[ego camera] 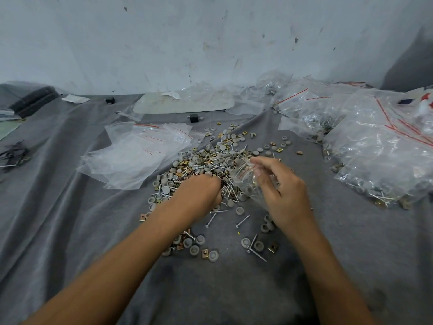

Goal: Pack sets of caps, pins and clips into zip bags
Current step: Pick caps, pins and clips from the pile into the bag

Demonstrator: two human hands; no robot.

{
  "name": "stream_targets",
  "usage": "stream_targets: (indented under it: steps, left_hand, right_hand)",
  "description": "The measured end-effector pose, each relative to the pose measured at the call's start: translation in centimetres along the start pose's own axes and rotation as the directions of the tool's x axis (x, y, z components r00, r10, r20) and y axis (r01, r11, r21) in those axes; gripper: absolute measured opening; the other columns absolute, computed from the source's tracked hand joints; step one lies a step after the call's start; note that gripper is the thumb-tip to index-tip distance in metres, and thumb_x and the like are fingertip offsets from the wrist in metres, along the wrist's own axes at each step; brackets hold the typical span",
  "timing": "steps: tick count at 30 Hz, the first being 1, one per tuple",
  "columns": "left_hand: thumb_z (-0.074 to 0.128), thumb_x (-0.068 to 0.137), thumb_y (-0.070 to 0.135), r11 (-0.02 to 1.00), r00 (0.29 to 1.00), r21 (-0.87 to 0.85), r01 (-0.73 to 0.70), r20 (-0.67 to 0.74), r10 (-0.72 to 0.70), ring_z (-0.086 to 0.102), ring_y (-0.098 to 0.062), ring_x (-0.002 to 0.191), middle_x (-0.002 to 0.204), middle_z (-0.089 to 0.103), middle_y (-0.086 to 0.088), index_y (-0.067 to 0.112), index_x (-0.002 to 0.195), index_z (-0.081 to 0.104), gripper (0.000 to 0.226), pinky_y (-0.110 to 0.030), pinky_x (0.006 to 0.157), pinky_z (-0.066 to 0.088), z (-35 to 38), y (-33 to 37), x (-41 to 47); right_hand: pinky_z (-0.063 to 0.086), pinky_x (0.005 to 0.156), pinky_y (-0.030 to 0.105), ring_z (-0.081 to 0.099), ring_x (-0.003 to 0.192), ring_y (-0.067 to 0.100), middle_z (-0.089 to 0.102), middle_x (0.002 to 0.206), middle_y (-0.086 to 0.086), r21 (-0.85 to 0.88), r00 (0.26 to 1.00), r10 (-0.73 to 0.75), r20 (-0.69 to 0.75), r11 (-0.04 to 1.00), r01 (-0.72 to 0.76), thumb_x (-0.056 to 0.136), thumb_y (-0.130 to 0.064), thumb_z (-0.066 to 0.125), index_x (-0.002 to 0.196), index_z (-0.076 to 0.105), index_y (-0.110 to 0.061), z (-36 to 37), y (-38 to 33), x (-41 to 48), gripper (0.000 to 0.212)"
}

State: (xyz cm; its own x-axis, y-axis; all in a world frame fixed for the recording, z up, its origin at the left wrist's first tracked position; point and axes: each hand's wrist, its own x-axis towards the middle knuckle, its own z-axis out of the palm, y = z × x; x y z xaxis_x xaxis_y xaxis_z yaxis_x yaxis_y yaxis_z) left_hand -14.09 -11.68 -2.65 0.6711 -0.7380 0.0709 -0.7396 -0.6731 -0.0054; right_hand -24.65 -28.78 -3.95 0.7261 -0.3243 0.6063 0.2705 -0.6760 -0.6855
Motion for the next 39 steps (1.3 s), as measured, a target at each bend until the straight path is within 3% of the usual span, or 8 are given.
stream_targets:
  steps: [4, 7, 12, 16, 21, 26, 31, 39]
  left_hand:
    - [0.044, 0.105, 0.030, 0.981, 0.997, -0.183, 0.066, -0.029, -0.073, 0.057, -0.017, 0.085, 0.095, 0.059, 0.003, 0.017, 0.098, 0.054, 0.017, -0.031, 0.072, 0.043, 0.1, -0.6, -0.7]
    - [0.047, 0.105, 0.031, 0.902, 0.987, -0.413, 0.125, -0.044, -0.157, 0.054, -0.004, 0.070, 0.081, 0.059, 0.009, 0.023, 0.091, 0.053, 0.017, -0.022, 0.061, 0.036, -0.7, -1.3, -0.9]
    - [0.051, 0.105, 0.025, 0.484, 0.965, -0.860, 0.159, 0.032, -0.261, 0.050, -0.014, 0.066, 0.081, 0.060, -0.013, 0.005, 0.098, 0.060, 0.023, -0.029, 0.062, 0.042, -2.8, -2.0, -1.0]
    - [0.055, 0.104, 0.020, 0.279, 0.981, -0.954, 0.109, 0.058, -0.185, 0.051, -0.005, 0.063, 0.082, 0.065, 0.003, 0.009, 0.102, 0.066, 0.016, -0.018, 0.054, 0.043, -4.0, -1.1, -0.8]
    - [0.057, 0.103, 0.019, 0.328, 0.982, -0.938, 0.108, 0.049, -0.183, 0.053, -0.005, 0.061, 0.087, 0.072, 0.001, 0.016, 0.100, 0.069, 0.012, -0.018, 0.055, 0.042, -4.5, 0.3, -0.1]
    - [0.061, 0.101, 0.027, 0.529, 0.988, -0.846, 0.067, -0.018, -0.154, 0.052, -0.015, 0.066, 0.086, 0.073, -0.010, 0.033, 0.089, 0.074, 0.019, -0.030, 0.063, 0.043, -4.4, 0.6, 0.3]
    - [0.062, 0.100, 0.029, 0.539, 0.985, -0.840, 0.053, -0.043, -0.164, 0.051, -0.015, 0.064, 0.088, 0.071, -0.014, 0.049, 0.082, 0.074, 0.029, -0.032, 0.061, 0.042, -4.7, 0.4, 0.3]
    - [0.062, 0.100, 0.032, 0.564, 0.991, -0.823, 0.058, -0.023, -0.135, 0.050, -0.011, 0.061, 0.075, 0.070, -0.003, 0.032, 0.101, 0.076, 0.014, -0.024, 0.057, 0.041, -4.5, 0.2, 0.2]
  right_hand:
    - [0.048, 0.095, 0.018, 0.061, 0.113, -0.001, 0.069, 0.116, -0.016, -0.004, 1.000, 0.004, 0.007, 1.000, -0.004, 0.103, -0.021, 0.057, 0.124, 0.068, -0.027, 0.0, 0.0, 0.1, 0.024]
    - [0.051, 0.096, 0.028, 0.063, 0.113, 0.005, 0.070, 0.116, -0.014, 0.001, 1.000, 0.017, 0.019, 1.000, -0.017, 0.103, -0.020, 0.058, 0.124, 0.068, -0.027, 0.0, -0.1, 0.0, 0.025]
    - [0.054, 0.095, 0.030, 0.062, 0.112, 0.000, 0.068, 0.115, -0.019, 0.010, 0.999, 0.027, 0.043, 1.000, -0.028, 0.103, -0.021, 0.058, 0.125, 0.067, -0.029, 0.0, -0.4, 0.0, 0.025]
    - [0.054, 0.092, 0.027, 0.062, 0.109, -0.003, 0.066, 0.114, -0.021, 0.018, 0.998, 0.029, 0.054, 0.999, -0.030, 0.103, -0.018, 0.058, 0.124, 0.067, -0.028, 0.0, -0.7, 0.0, 0.025]
    - [0.054, 0.092, 0.025, 0.063, 0.109, -0.002, 0.067, 0.113, -0.020, 0.021, 0.999, 0.012, 0.044, 1.000, -0.013, 0.102, -0.015, 0.059, 0.122, 0.068, -0.026, 0.0, -0.6, -0.1, 0.025]
    - [0.053, 0.092, 0.024, 0.063, 0.109, -0.002, 0.067, 0.112, -0.021, 0.022, 0.999, -0.001, 0.035, 1.000, 0.000, 0.102, -0.013, 0.059, 0.122, 0.069, -0.025, 0.0, -0.5, 0.0, 0.025]
    - [0.050, 0.090, 0.016, 0.063, 0.107, -0.004, 0.068, 0.112, -0.018, 0.009, 1.000, -0.007, 0.030, 1.000, 0.007, 0.102, -0.015, 0.059, 0.122, 0.069, -0.024, -0.1, -0.5, 0.0, 0.023]
    - [0.049, 0.090, 0.016, 0.063, 0.107, -0.004, 0.068, 0.110, -0.020, 0.020, 0.999, 0.007, 0.036, 1.000, -0.008, 0.102, -0.016, 0.059, 0.121, 0.069, -0.025, -0.1, -0.6, -0.1, 0.023]
